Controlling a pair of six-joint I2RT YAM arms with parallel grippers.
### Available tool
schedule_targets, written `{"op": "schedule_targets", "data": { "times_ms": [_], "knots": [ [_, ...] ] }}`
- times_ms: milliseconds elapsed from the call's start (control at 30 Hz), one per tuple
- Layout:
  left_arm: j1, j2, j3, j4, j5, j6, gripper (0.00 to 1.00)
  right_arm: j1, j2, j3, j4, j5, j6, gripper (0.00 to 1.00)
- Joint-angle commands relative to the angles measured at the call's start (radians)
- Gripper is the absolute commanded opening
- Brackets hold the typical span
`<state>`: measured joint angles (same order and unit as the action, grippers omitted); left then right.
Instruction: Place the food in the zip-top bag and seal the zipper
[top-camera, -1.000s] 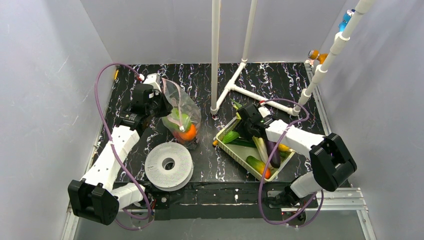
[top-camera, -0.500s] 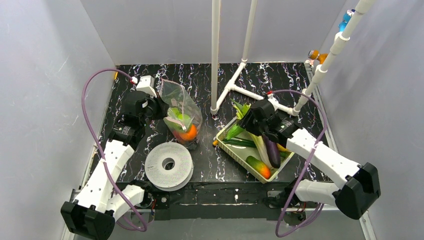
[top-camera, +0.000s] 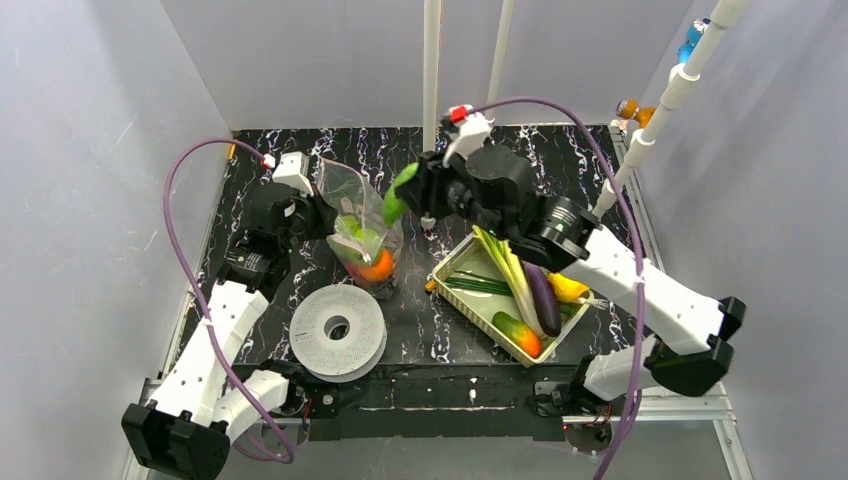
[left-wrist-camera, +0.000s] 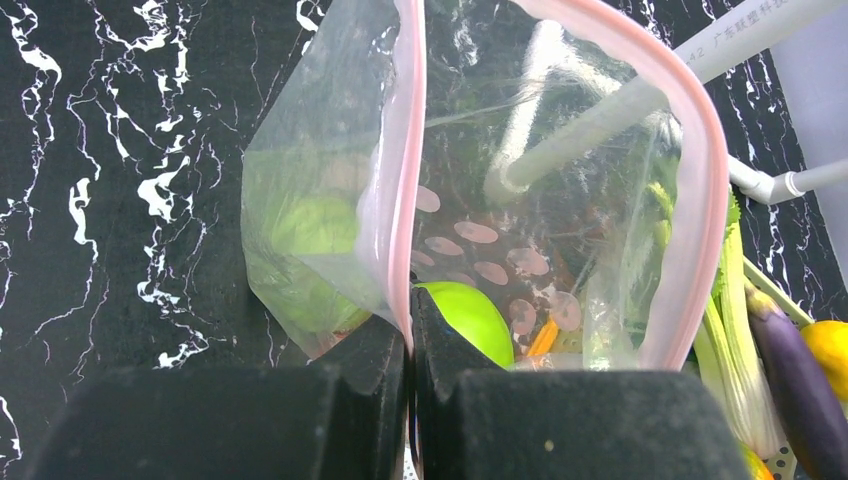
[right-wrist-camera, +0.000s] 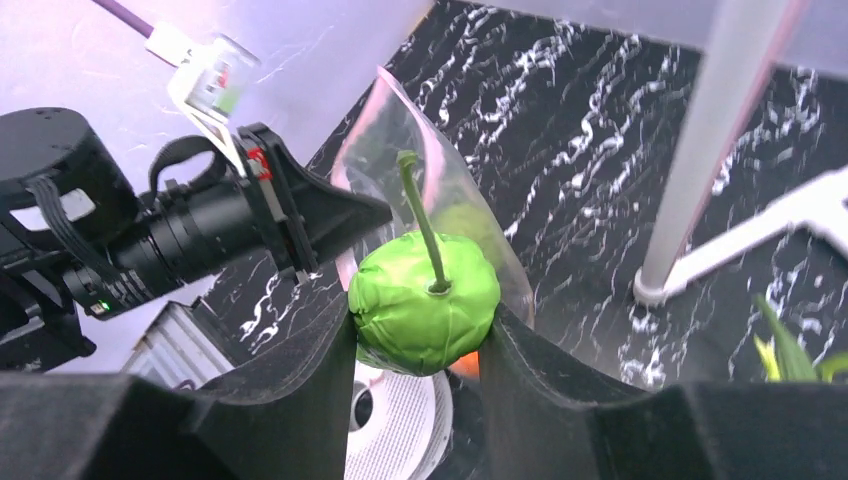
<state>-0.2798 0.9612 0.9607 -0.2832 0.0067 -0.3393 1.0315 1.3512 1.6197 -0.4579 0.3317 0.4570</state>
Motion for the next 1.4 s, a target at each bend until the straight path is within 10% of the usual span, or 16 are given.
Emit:
{"op": "schedule_targets", "data": {
  "times_ms": [0,500,667,1000,1367],
  "knots": [
    [-0.006,-0.033,-0.002,0.030,-0.016,0.019,0.00,0.045,0.151,0.198,0.061,0.027,-0.191,0.01],
    [-0.006,-0.048,-0.011,0.046,-0.007,0.014,0.00,0.093,0.572,0.647,-0.102,0.219,-0.451,0.10],
    [-0.006,-0.051,-0.013,0.049,-0.007,0.011,0.00,0.099,0.630,0.675,-0.130,0.282,-0.538,0.28],
    [-0.006,-0.048,-0.016,0.052,-0.007,0.012,0.00,0.105,0.719,0.777,-0.161,0.313,-0.572,0.97],
    [-0.007,-0.045,-0.017,0.053,-0.007,0.012,0.00,0.105,0.581,0.698,-0.254,0.301,-0.417,0.98]
  ]
}}
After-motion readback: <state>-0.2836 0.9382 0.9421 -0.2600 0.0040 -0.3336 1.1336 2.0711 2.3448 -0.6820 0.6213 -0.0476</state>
